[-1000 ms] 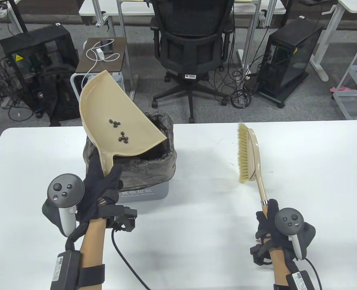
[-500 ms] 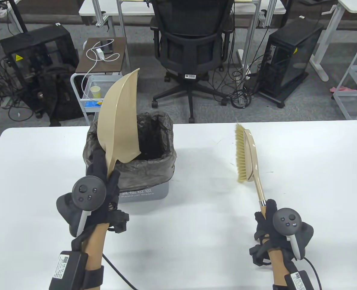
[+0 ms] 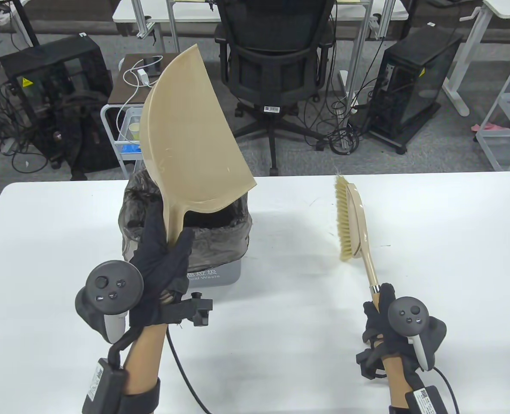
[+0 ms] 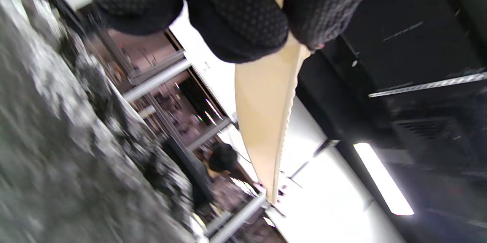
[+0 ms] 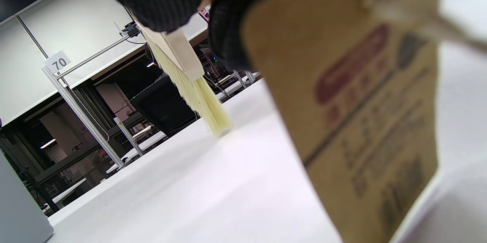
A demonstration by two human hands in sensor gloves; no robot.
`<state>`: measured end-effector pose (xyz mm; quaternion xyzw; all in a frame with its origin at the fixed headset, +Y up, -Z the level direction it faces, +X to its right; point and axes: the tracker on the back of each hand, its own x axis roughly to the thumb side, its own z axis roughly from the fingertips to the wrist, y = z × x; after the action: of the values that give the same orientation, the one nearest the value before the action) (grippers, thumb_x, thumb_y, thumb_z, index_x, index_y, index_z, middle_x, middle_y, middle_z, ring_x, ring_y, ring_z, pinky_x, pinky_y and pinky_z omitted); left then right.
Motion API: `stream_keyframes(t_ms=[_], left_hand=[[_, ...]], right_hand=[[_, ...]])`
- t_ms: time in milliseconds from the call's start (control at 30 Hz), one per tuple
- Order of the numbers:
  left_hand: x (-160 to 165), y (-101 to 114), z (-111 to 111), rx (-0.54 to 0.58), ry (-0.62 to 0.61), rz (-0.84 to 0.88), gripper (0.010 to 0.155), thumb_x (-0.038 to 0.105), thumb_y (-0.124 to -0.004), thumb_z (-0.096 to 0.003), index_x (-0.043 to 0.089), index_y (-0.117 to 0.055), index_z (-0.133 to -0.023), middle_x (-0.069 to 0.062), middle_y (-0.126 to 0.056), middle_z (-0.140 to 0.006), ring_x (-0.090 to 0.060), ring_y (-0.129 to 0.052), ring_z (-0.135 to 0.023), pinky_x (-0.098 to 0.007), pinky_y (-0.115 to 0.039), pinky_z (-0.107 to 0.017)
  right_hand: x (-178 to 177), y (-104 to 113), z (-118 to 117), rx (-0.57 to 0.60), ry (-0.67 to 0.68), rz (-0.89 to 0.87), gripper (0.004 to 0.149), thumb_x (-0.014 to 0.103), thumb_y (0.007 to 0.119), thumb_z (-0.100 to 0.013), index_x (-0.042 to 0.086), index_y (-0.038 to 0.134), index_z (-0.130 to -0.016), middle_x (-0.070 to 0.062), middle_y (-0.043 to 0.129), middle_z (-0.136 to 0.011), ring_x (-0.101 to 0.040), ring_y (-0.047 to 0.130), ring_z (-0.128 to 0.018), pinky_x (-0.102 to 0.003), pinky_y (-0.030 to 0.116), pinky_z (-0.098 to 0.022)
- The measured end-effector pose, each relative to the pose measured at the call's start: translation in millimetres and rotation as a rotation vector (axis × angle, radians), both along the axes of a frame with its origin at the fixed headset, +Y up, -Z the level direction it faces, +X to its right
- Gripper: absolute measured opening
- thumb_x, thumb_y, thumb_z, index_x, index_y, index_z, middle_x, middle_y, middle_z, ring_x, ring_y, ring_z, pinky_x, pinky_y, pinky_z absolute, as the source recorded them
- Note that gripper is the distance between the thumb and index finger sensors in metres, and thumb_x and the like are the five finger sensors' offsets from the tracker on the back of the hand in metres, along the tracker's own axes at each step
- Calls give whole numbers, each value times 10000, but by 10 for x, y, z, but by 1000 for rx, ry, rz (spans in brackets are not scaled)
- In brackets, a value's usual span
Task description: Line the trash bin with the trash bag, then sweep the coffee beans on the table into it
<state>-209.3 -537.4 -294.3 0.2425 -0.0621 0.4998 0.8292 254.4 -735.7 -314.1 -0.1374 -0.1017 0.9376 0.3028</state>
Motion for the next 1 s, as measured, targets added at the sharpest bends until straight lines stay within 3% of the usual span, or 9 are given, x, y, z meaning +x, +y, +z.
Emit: stream_keyframes(t_ms=[100, 233, 400, 567, 900, 1000], left_hand=[[45, -217, 78, -18, -224, 166, 705, 359, -825, -568, 44, -499, -1108, -148, -802, -931, -89, -1007, -525, -393, -871, -425], [192, -626, 130, -40, -399, 183, 700, 359, -830, -560, 42, -517, -1100, -143, -826, -908, -77, -1014, -493, -373, -883, -400], [371, -1118, 89, -76, -468, 181, 701, 367, -823, -572, 44, -506, -1107, -145, -816, -920, -77, -1010, -502, -380, -878, -411], [476, -1601, -11, -144, -527, 242, 701, 363, -827, -572, 46, -503, -1107, -145, -814, -921, -82, -1006, -499, -385, -874, -412], [561, -1705, 74, -166, -582, 171, 701, 354, -827, -569, 48, -500, -1107, -147, -810, -923, -88, -1001, -507, -394, -869, -421], [595, -1760, 82, -192, -589, 164, 700, 353, -826, -570, 47, -498, -1107, -148, -809, -924, -87, -1001, -508, -393, -869, -421]], right_hand=[[36, 13, 7, 14, 21, -70, 675, 325, 785, -408, 53, 529, -970, -109, 871, -720, -214, 990, -346, -462, 816, -344], [61, 65, 32, 41, 4, -55, 677, 327, 785, -407, 57, 527, -972, -107, 869, -724, -215, 989, -351, -463, 815, -348], [125, 122, 67, 88, -12, -77, 679, 312, 805, -405, 85, 527, -982, -115, 860, -742, -235, 979, -378, -476, 798, -374], [254, 232, 89, 69, -59, 145, 724, 202, 874, -376, 279, 506, -996, -120, 792, -831, -296, 919, -507, -524, 714, -483], [325, -120, -146, -218, -179, 409, 701, 194, 894, -352, 303, 576, -967, -92, 790, -849, -308, 895, -552, -524, 674, -522], [321, -281, -223, -338, -147, 417, 698, 222, 887, -348, 307, 577, -968, -70, 759, -871, -283, 883, -585, -513, 678, -537]])
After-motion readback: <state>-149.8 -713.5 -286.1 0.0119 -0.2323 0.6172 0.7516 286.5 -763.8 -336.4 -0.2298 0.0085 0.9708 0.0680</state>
